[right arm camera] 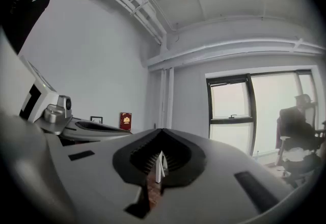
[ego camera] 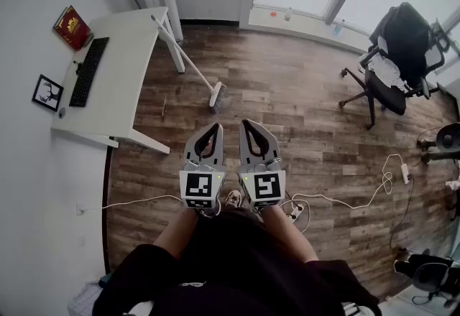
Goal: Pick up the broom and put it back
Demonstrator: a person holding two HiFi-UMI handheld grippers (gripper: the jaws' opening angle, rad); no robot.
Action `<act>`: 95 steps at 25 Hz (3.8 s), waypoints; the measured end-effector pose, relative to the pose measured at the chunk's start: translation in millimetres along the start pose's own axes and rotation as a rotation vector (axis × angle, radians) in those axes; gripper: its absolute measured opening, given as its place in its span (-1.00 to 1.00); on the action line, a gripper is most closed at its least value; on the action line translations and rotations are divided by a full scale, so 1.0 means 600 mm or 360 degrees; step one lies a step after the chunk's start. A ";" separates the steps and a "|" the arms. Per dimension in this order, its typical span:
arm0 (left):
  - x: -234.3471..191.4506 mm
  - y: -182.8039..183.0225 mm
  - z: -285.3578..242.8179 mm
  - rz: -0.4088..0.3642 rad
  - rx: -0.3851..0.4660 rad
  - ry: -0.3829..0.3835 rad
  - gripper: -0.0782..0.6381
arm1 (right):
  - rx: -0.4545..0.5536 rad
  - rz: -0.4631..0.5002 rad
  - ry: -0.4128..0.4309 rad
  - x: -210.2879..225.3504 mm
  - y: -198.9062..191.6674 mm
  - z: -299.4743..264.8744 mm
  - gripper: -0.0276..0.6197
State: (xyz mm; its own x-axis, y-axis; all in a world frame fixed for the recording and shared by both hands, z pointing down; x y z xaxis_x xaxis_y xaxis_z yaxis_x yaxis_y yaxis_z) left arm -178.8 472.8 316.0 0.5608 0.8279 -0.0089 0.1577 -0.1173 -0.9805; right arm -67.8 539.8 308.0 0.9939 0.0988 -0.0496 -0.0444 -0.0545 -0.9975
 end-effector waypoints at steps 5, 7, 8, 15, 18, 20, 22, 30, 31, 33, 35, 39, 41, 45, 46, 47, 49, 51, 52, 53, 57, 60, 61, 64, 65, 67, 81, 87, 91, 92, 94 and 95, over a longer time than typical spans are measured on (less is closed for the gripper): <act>0.005 0.005 -0.008 -0.0008 0.0018 0.0018 -0.79 | -0.0017 0.0037 0.0000 0.007 0.010 0.007 -0.85; 0.005 0.004 -0.012 -0.0014 0.0023 0.0023 -0.79 | -0.0026 0.0065 -0.0006 0.014 0.003 0.006 -0.85; 0.005 0.003 -0.014 -0.0016 0.0020 0.0023 -0.79 | -0.0026 0.0066 -0.0007 0.018 0.001 0.005 -0.85; 0.004 0.004 -0.042 -0.0026 0.0000 0.0032 -0.79 | -0.0061 0.0093 0.0016 0.029 -0.004 -0.010 -0.85; 0.000 0.005 -0.060 -0.0039 0.0012 0.0022 -0.79 | -0.0088 0.0094 0.0025 0.035 -0.011 -0.023 -0.85; -0.008 0.006 -0.071 -0.0049 0.0010 0.0018 -0.79 | -0.0092 0.0113 0.0040 0.037 -0.017 -0.036 -0.85; -0.017 0.003 -0.085 -0.0063 -0.0013 0.0025 -0.79 | -0.0078 0.0123 0.0067 0.038 -0.023 -0.054 -0.85; -0.084 -0.030 -0.191 0.0003 -0.0089 0.0054 -0.79 | -0.0305 0.0053 0.0125 0.064 -0.078 -0.181 -0.85; -0.095 -0.036 -0.209 0.0030 -0.0107 0.0055 -0.79 | -0.0345 0.0058 0.0134 0.071 -0.085 -0.199 -0.85; -0.119 -0.044 -0.245 0.0075 -0.0141 0.0068 -0.79 | -0.0396 0.0056 0.0151 0.088 -0.095 -0.240 -0.85; -0.148 -0.044 -0.278 0.0102 -0.0157 0.0094 -0.79 | -0.0416 0.0053 0.0176 0.099 -0.096 -0.288 -0.85; -0.210 -0.036 -0.330 0.0142 -0.0165 0.0125 -0.79 | -0.0447 0.0086 0.0249 0.100 -0.090 -0.390 -0.85; -0.241 -0.031 -0.345 0.0159 -0.0162 0.0143 -0.79 | -0.0460 0.0111 0.0298 0.091 -0.088 -0.433 -0.85; -0.295 -0.034 -0.370 0.0200 -0.0188 0.0164 -0.79 | -0.0478 0.0155 0.0376 0.077 -0.088 -0.503 -0.85; -0.304 -0.034 -0.374 0.0215 -0.0190 0.0167 -0.79 | -0.0482 0.0153 0.0385 0.076 -0.087 -0.516 -0.85; -0.312 -0.033 -0.376 0.0226 -0.0191 0.0175 -0.79 | -0.0486 0.0152 0.0397 0.075 -0.085 -0.526 -0.85; -0.326 -0.033 -0.378 0.0235 -0.0197 0.0205 -0.79 | -0.0494 0.0156 0.0435 0.070 -0.084 -0.545 -0.85; -0.342 -0.037 -0.384 0.0246 -0.0216 0.0251 -0.79 | -0.0506 0.0174 0.0479 0.066 -0.086 -0.568 -0.85; -0.352 -0.041 -0.388 0.0259 -0.0227 0.0281 -0.79 | -0.0511 0.0185 0.0500 0.064 -0.088 -0.579 -0.85; -0.363 -0.045 -0.392 0.0274 -0.0237 0.0314 -0.79 | -0.0515 0.0191 0.0521 0.064 -0.091 -0.590 -0.85; -0.399 -0.051 -0.411 0.0295 -0.0265 0.0436 -0.79 | -0.0519 0.0185 0.0608 0.068 -0.101 -0.638 -0.85; -0.420 -0.051 -0.438 0.0296 -0.0280 0.0509 -0.79 | -0.0498 0.0209 0.0683 0.078 -0.105 -0.686 -0.85; -0.428 -0.049 -0.450 0.0300 -0.0278 0.0535 -0.79 | -0.0484 0.0225 0.0707 0.087 -0.104 -0.705 -0.85; -0.461 -0.039 -0.492 0.0320 -0.0242 0.0662 -0.79 | -0.0453 0.0270 0.0798 0.120 -0.097 -0.772 -0.85; -0.472 -0.034 -0.507 0.0322 -0.0232 0.0713 -0.79 | -0.0451 0.0286 0.0834 0.131 -0.094 -0.795 -0.85; -0.487 -0.021 -0.542 0.0331 -0.0225 0.0796 -0.79 | -0.0456 0.0310 0.0900 0.155 -0.085 -0.833 -0.85; -0.486 -0.048 -0.686 0.0448 -0.0456 0.1015 -0.79 | -0.0612 0.0217 0.1160 0.271 -0.154 -0.957 -0.85; -0.530 -0.086 -0.715 0.0505 -0.0550 0.1002 -0.79 | -0.0707 0.0227 0.1215 0.247 -0.197 -1.015 -0.85; -0.564 -0.119 -0.719 0.0551 -0.0598 0.0969 -0.79 | -0.0800 0.0263 0.1249 0.209 -0.238 -1.049 -0.85; -0.573 -0.127 -0.718 0.0557 -0.0603 0.0964 -0.79 | -0.0822 0.0270 0.1266 0.197 -0.249 -1.058 -0.85; -0.591 -0.142 -0.717 0.0577 -0.0616 0.0959 -0.79 | -0.0866 0.0266 0.1307 0.172 -0.273 -1.079 -0.84; -0.600 -0.149 -0.716 0.0589 -0.0623 0.0962 -0.79 | -0.0889 0.0257 0.1322 0.160 -0.285 -1.091 -0.84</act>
State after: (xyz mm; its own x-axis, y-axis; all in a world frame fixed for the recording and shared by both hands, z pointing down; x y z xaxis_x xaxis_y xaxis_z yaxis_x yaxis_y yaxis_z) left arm -45.7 -50.6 491.5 0.9570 0.2715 -0.1022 0.0859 -0.6018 -0.7940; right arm 101.2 -91.7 506.7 0.7456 -0.6615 0.0803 -0.3424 -0.4837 -0.8055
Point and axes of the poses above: the fingertips, and each gripper's own axes: z backward along the fingers, x to its right, y out of its top, the point moved 8 cm from there along z, backward along the fingers, and after that the axes turned 4 degrees about -x, right-handed, at the moved point
